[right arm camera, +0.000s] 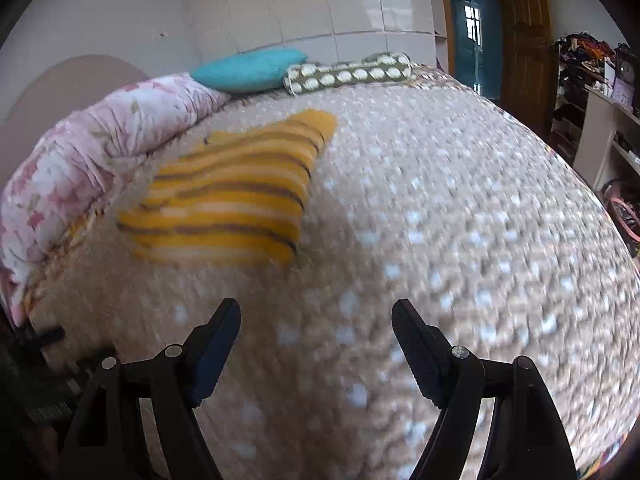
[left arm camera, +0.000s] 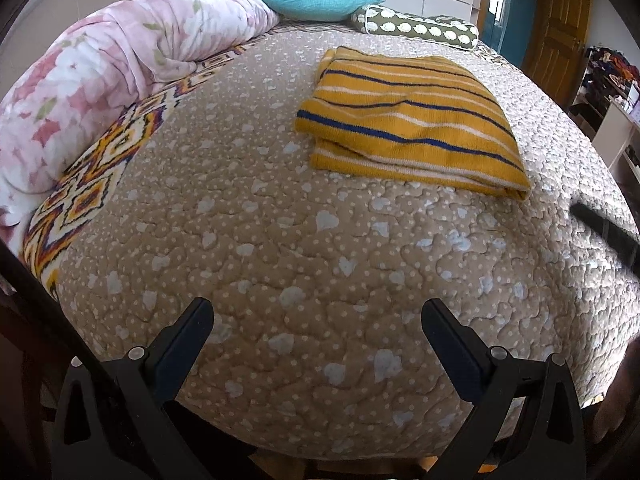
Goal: Fold small clothes
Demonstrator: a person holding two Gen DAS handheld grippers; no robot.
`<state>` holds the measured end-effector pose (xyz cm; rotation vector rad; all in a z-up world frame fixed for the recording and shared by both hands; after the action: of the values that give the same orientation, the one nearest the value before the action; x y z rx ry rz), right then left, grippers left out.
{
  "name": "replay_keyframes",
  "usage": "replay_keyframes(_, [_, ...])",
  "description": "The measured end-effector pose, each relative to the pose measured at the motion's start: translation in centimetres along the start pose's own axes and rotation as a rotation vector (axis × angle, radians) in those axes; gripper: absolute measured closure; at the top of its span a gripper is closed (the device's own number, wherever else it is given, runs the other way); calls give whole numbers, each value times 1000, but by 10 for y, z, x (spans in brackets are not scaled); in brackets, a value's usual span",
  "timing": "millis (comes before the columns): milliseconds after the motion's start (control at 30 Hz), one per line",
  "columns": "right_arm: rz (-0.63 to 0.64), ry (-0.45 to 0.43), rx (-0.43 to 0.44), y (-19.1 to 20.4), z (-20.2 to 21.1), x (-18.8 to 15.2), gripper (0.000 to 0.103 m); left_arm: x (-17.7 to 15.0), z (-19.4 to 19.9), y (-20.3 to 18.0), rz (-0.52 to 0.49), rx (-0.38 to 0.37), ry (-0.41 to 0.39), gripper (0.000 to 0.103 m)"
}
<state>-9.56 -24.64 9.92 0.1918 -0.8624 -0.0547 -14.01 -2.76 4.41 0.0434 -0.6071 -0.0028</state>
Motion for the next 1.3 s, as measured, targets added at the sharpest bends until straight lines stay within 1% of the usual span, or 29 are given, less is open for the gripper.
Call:
replay_keyframes(33, [-1, -14, 17, 2, -2, 10, 22, 0, -1, 0, -2, -3, 2, 0])
replay_keyframes(67, [2, -27, 35, 4, -5, 20, 28, -1, -1, -1, -6, -6, 5, 0])
replay_keyframes(100, [7, -37, 43, 7, -10, 30, 40, -1, -1, -1, -10, -9, 7, 0])
replay_keyframes(133, [13, -43, 44, 10, -15, 38, 47, -2, -1, -1, -12, -12, 7, 0])
replay_keyframes(167, [18, -44, 52, 15, -24, 48, 60, -2, -2, -1, -12, -13, 7, 0])
replay_keyframes(200, [17, -41, 63, 18, -32, 53, 68, -2, -2, 1, -11, -13, 8, 0])
replay_keyframes(233, [13, -31, 79, 22, -43, 58, 68, -1, -2, 2, -8, -15, 8, 0])
replay_keyframes(300, [24, -3, 75, 27, -62, 59, 68, -2, -1, 4, 3, -13, 3, 0])
replay_keyframes(333, [40, 24, 67, 30, -73, 56, 68, -1, 0, 6, 10, -13, 0, 0])
replay_keyframes(400, [91, 129, 51, 35, -99, 45, 68, -1, 0, 11, 24, -11, -4, 0])
replay_keyframes(433, [115, 135, 24, 38, -101, 43, 68, -1, 0, 13, 28, -11, -4, 0])
replay_keyframes(500, [124, 102, 27, 44, -87, 52, 67, -1, 0, 16, 38, -13, -5, 0])
replay_keyframes(600, [113, 24, 75, 55, -67, 68, 67, -1, -2, 17, 47, -22, 0, 0])
replay_keyframes(633, [119, 10, 94, 61, -66, 72, 67, -1, -2, 17, 45, -22, 0, 0])
replay_keyframes(700, [122, 19, 135, 69, -71, 77, 66, -1, 0, 17, 37, -13, -5, 0])
replay_keyframes(767, [119, 68, 158, 76, -91, 75, 64, 0, 2, 18, 37, -10, -12, 0])
replay_keyframes(800, [123, 129, 160, 78, -107, 69, 59, 0, 3, 19, 41, -8, -16, 0])
replay_keyframes(833, [133, 175, 149, 81, -118, 61, 59, 1, 4, 20, 44, -6, -20, 0])
replay_keyframes(867, [143, 163, 141, 81, -118, 57, 59, 1, 6, 22, 46, -3, -25, 0])
replay_keyframes(933, [153, 133, 134, 83, -105, 52, 59, 2, 7, 25, 50, 10, -39, 0])
replay_keyframes(1000, [147, 107, 129, 77, -84, 45, 56, 2, 6, 27, 55, 21, -45, 0])
replay_keyframes(1033, [147, 88, 115, 72, -72, 40, 54, 2, 5, 27, 59, 20, -44, 0])
replay_keyframes(1100, [158, 57, 63, 62, -53, 28, 43, 1, 2, 28, 68, 11, -33, 0])
replay_keyframes(1167, [166, 34, 8, 50, -38, 18, 42, 0, 0, 25, 63, 4, -20, 0])
replay_keyframes(1300, [123, 33, -40, 29, -23, 5, 41, -1, 2, 16, 41, 14, -27, 0])
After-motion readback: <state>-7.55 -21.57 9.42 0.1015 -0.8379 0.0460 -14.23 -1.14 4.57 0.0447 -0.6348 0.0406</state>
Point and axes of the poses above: each gripper's, at about its wrist camera, not at the fingertips, and z roughly against the way its jaws point, y to its left, x to its top, the point moved 1 cm from there along -z, roughly the way its jaws point, and after that the axes turned 2 degrees about -y, right-handed, at the moved point
